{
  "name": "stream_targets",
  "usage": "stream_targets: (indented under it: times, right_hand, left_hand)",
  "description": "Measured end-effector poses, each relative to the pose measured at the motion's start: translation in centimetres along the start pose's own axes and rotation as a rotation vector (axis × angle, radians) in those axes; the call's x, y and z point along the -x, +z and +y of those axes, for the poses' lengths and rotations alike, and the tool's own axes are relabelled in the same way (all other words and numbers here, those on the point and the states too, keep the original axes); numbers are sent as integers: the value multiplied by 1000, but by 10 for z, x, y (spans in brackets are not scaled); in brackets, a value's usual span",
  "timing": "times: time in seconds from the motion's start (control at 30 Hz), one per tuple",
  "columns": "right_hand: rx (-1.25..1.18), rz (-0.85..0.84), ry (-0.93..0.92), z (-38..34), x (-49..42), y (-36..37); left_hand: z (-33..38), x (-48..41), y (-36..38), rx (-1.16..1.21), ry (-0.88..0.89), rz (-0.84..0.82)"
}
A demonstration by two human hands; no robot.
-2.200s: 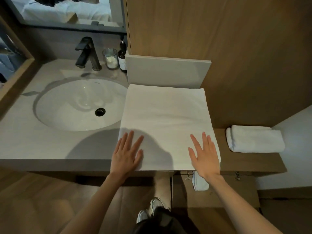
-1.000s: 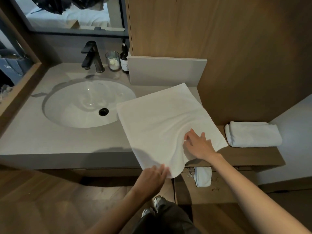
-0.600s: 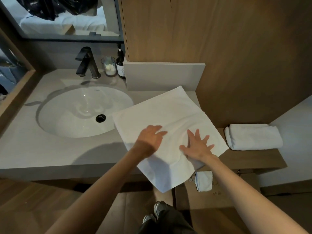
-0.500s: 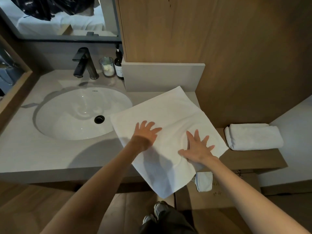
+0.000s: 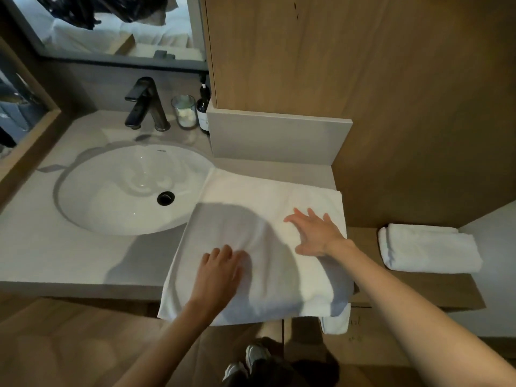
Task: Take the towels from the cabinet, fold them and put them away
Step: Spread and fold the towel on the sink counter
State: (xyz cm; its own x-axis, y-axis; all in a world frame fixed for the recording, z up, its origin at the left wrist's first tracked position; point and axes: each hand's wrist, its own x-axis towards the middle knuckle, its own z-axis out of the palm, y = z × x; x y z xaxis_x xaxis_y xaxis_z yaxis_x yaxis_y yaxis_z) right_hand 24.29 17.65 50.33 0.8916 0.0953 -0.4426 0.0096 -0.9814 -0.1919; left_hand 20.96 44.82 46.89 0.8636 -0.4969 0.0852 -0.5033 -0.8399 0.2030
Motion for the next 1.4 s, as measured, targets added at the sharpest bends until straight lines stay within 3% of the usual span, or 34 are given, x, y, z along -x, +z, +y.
stream_targets:
  times: [0.2,0.3,0.37,0.47,0.63,0.83,1.17,1.4]
  right_hand:
    - [122,19,-41,-17,-32,-22]
    - [190,259,-46,-30,-32,-19]
    - [-53,371,1,-37,-33,4]
    - [-159,327,21,-37,-37,48]
    - [-179,474,53,-15,-33,71]
    - [-186,504,174,14,-29,64]
    - [-149,519,388,49,-34,51]
    - [-214,529,68,16,-95,27]
  left_hand:
    - [19,-17,-8,-50,-146,3]
    - [31,-44,-10,10,-139,-69]
    - [40,-64,-6,29,-122,-123]
    - [51,-87,9,21,-85,-217]
    - [33,-91,32,36,-74,-219]
    - [-4,-101,27,-31,-152,-180]
    - [8,-161,38,-41,-24,-231]
    - [25,-181,46,67,-105,-147]
